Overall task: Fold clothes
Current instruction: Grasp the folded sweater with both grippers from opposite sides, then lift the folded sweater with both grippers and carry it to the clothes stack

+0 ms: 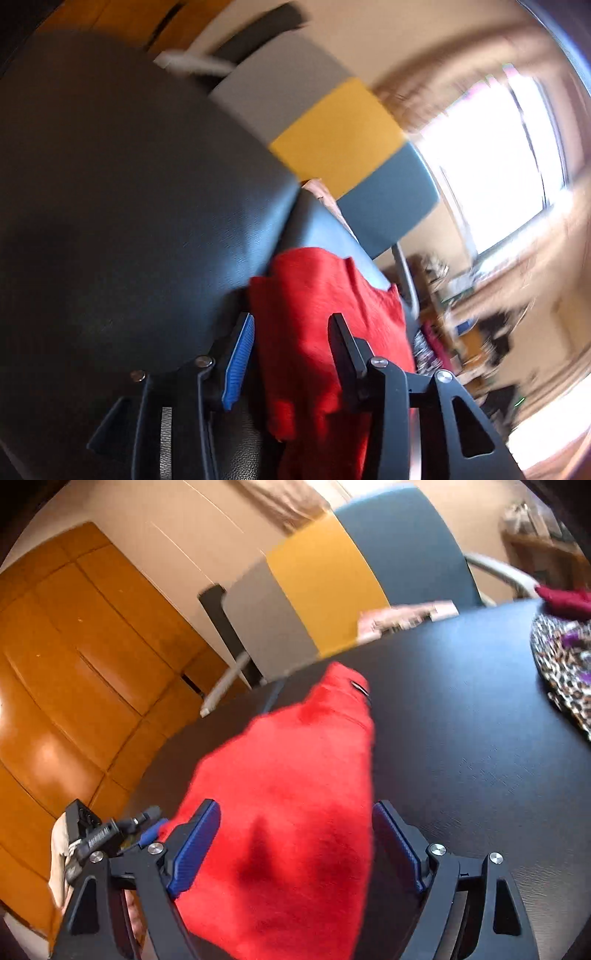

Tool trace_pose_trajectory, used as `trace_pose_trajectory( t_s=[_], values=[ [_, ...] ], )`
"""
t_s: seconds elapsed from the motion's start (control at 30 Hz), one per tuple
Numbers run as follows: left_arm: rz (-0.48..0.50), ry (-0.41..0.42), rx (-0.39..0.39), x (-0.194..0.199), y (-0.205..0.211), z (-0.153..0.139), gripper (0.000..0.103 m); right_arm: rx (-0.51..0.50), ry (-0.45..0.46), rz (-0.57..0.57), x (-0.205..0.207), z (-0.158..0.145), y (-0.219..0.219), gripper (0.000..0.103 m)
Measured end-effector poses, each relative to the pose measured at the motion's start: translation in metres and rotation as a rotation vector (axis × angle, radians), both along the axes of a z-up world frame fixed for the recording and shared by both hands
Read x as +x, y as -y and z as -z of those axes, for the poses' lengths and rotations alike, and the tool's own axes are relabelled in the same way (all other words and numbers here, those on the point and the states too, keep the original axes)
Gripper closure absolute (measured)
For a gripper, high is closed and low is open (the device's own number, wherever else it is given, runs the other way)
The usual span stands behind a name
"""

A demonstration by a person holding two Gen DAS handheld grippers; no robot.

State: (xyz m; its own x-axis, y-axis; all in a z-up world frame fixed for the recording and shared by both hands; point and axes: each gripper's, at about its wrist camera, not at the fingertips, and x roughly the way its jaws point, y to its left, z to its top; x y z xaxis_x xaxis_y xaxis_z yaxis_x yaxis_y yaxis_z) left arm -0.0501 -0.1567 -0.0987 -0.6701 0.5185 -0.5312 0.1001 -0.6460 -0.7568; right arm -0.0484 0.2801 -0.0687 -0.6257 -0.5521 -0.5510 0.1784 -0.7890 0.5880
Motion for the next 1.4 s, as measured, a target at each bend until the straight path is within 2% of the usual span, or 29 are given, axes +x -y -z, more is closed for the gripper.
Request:
trace_pose_trajectory(
  t_s=[0.07,0.2,0.27,0.43,0.67,0.8,0.97,1.0,1.2,1.3,1.4],
  values=[
    [0.029,0.046,0.079,-0.007,0.004,0.012,0.058,-0.033,0.057,-0.007,-0.007,0.008,-0.008,0.017],
    [0.107,0.136,0.146,-0.026,-0.003,0.028,0.058,-0.171,0.193,-0.018,-0.021,0.031,-0.019,0.017],
    [0.136,0.182,0.19,-0.032,-0.004,0.034,0.058,-0.208,0.259,-0.02,-0.031,0.039,-0.02,0.017],
    [0.153,0.219,0.287,-0.042,-0.005,0.048,0.058,-0.292,0.357,-0.015,-0.048,0.06,-0.019,0.017],
    [0.211,0.257,0.374,-0.058,-0.01,0.056,0.058,-0.362,0.41,-0.032,-0.068,0.067,-0.009,0.016],
    [0.238,0.285,0.378,-0.066,-0.014,0.056,0.058,-0.376,0.434,-0.05,-0.076,0.069,-0.001,0.012],
    [0.258,0.289,0.204,-0.065,-0.011,0.042,0.058,-0.356,0.439,-0.074,-0.082,0.066,0.009,0.009],
    [0.258,0.293,0.19,-0.064,-0.008,0.041,0.056,-0.353,0.44,-0.078,-0.082,0.066,0.01,0.009],
    [0.303,0.293,0.279,-0.057,-0.002,0.045,0.055,-0.373,0.431,-0.084,-0.08,0.069,0.008,0.01],
    [0.333,0.29,0.391,-0.066,-0.012,0.055,0.055,-0.349,0.423,-0.084,-0.076,0.069,0.009,0.01],
    [0.356,0.293,0.443,-0.073,-0.024,0.061,0.055,-0.346,0.42,-0.084,-0.074,0.069,0.01,0.01]
  ],
)
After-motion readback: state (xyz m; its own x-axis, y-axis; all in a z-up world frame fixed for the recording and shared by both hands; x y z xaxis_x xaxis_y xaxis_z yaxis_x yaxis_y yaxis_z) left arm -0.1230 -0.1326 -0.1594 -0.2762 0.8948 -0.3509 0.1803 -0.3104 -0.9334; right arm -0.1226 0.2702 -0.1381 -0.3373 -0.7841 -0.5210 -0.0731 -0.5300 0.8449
